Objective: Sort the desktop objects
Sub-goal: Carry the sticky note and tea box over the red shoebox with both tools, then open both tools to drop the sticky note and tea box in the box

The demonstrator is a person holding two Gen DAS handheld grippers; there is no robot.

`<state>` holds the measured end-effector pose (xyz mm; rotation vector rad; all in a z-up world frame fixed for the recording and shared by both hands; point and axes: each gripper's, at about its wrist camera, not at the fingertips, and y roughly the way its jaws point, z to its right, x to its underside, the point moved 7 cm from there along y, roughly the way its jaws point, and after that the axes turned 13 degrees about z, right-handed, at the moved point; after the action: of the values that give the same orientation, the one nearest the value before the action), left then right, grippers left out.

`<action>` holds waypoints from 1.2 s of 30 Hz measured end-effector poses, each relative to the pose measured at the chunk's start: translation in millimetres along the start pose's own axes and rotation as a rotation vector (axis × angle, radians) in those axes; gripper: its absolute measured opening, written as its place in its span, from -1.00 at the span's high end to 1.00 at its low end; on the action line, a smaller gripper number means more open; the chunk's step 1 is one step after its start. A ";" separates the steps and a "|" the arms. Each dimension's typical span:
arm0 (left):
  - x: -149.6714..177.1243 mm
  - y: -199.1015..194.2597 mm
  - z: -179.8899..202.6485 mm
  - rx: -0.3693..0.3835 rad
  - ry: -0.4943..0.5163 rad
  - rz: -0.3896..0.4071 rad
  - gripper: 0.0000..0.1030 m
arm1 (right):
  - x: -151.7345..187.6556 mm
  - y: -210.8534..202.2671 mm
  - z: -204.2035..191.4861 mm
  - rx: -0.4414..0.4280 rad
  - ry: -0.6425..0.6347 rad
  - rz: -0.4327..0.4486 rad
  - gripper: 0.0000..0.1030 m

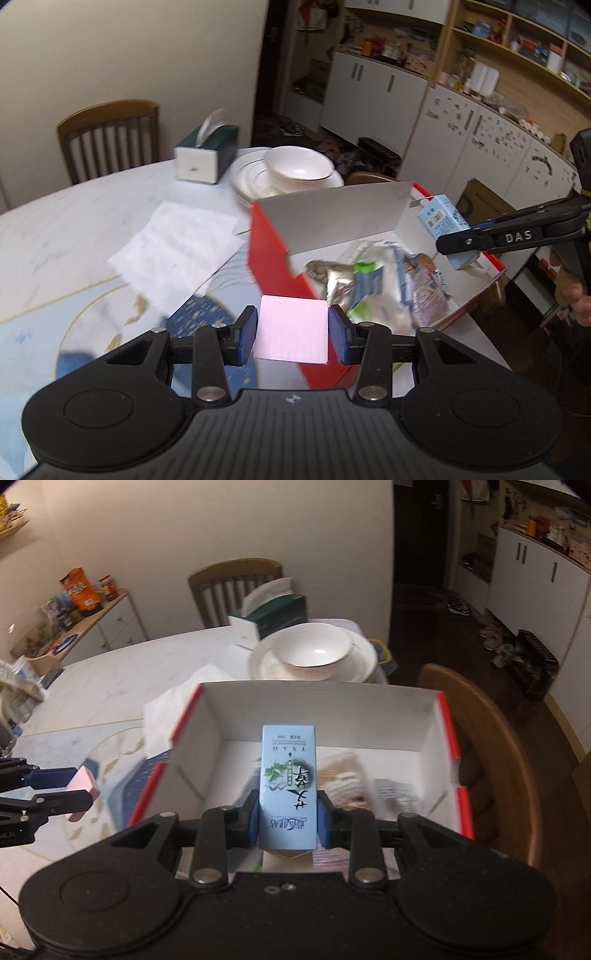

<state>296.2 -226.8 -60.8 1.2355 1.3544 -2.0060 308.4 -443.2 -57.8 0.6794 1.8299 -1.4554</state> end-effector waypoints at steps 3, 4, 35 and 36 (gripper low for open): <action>-11.0 15.2 14.0 0.022 0.037 0.002 0.22 | 1.9 3.7 13.0 0.020 0.007 -0.009 0.46; -13.6 20.3 18.0 0.027 0.049 0.001 0.22 | 3.0 5.1 16.5 0.024 0.010 -0.013 0.46; -32.7 172.1 56.6 -0.007 0.294 -0.158 0.22 | 40.3 39.5 31.2 0.023 -0.059 -0.128 0.46; -30.2 174.1 57.9 -0.006 0.301 -0.167 0.22 | 40.6 40.9 31.7 0.022 -0.058 -0.131 0.46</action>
<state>414.9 -358.3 -117.6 1.5139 1.6522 -1.9800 320.2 -465.2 -118.6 0.5306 1.8456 -1.5656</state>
